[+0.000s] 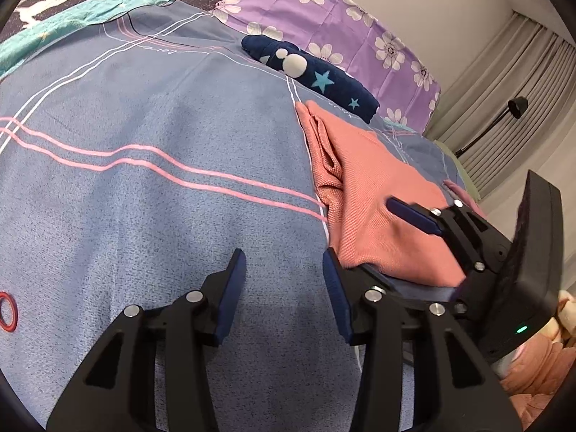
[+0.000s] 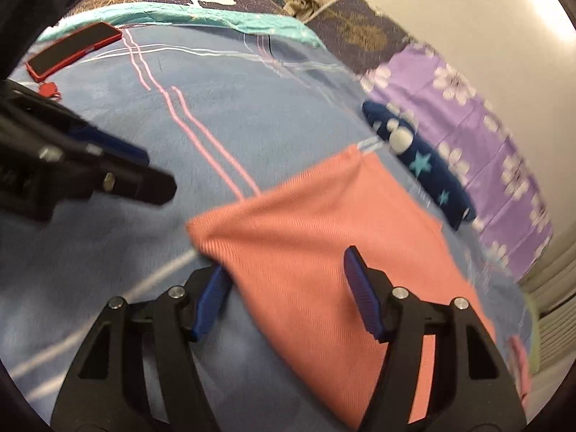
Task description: Fold small clothes
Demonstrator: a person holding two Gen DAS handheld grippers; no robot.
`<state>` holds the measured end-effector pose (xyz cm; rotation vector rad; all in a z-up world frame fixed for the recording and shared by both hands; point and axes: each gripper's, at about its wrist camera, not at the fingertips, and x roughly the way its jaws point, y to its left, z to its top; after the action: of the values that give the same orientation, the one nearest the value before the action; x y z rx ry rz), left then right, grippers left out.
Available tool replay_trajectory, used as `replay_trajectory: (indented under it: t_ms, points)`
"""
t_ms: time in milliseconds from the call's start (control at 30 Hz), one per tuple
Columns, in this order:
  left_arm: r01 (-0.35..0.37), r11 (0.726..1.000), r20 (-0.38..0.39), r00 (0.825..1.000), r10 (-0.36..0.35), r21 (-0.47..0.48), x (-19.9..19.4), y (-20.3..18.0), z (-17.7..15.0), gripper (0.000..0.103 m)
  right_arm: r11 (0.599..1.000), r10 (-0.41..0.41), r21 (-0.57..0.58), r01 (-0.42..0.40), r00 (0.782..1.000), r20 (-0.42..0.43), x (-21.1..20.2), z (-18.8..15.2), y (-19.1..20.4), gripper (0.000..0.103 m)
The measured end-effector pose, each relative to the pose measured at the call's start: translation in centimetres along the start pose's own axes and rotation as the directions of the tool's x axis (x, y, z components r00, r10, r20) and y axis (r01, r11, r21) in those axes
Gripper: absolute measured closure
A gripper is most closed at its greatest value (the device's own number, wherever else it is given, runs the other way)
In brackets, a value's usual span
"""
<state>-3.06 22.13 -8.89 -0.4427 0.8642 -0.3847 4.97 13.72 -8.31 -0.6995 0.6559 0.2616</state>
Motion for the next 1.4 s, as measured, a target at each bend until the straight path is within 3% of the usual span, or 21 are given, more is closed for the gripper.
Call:
replay_trajectory:
  t_ms: [33,100,167,333,400,467,567,700,900,967,1100,1400]
  points:
    - [0.006,1.0,0.002,1.0,-0.006,-0.008,-0.1,0.1,0.0,0.057,0.999,-0.024,-0.025,0.024,1.0,0.018,0.4,0.4,0.6,0.052]
    - [0.022,0.999,0.005,1.0,-0.021,-0.03,-0.2,0.5,0.0,0.057,0.997,-0.042,-0.057,0.044,0.999,0.032,0.8,0.9,1.3,0.081]
    - [0.048,0.997,0.006,0.999,-0.048,-0.058,-0.3,1.1,0.1,0.057,0.997,-0.044,-0.055,0.047,0.998,0.044,0.8,0.9,1.2,0.088]
    - [0.084,0.993,-0.015,0.996,-0.085,-0.082,0.1,1.2,1.3,0.054,0.997,-0.014,0.074,0.006,0.994,0.108,-1.1,0.7,-1.6,0.092]
    - [0.129,0.987,-0.028,0.991,-0.132,-0.094,0.5,0.9,2.2,0.054,0.993,0.002,0.114,-0.016,0.992,0.125,-1.8,0.6,-2.3,0.092]
    - [0.207,0.972,-0.043,0.976,-0.213,-0.113,1.4,0.4,3.8,0.053,0.99,0.024,0.132,-0.041,0.992,0.123,-1.7,0.5,-2.7,0.092]
    - [0.282,0.949,-0.073,0.953,-0.294,-0.144,3.8,-0.3,6.3,0.041,0.989,0.028,0.143,-0.046,0.991,0.128,-1.7,0.4,-2.6,0.092]
    - [0.324,0.922,-0.143,0.923,-0.357,-0.211,8.6,-1.1,9.2,0.04,0.982,0.035,0.18,-0.059,0.99,0.137,-1.9,0.4,-3.1,0.092]
    - [0.269,0.948,-0.207,0.931,-0.301,-0.171,13.9,-3.0,12.6,0.04,0.975,0.039,0.209,-0.07,0.989,0.146,-2.1,0.1,-3.1,0.092]
    - [0.235,0.961,-0.224,0.938,-0.264,-0.148,14.9,-3.6,13.5,0.045,0.973,0.044,0.218,-0.076,0.988,0.149,-2.1,-0.1,-3.2,0.092]
    - [0.142,0.986,-0.254,0.954,-0.159,-0.086,16.4,-4.0,14.5,0.088,0.968,0.052,0.235,-0.088,0.987,0.155,-2.3,-0.3,-3.3,0.092]
    - [0.145,0.989,-0.19,0.971,-0.144,-0.007,14.4,-6.3,15.6,0.091,0.936,0.079,0.324,-0.139,0.978,0.191,-3.5,-0.8,-5.2,0.092]
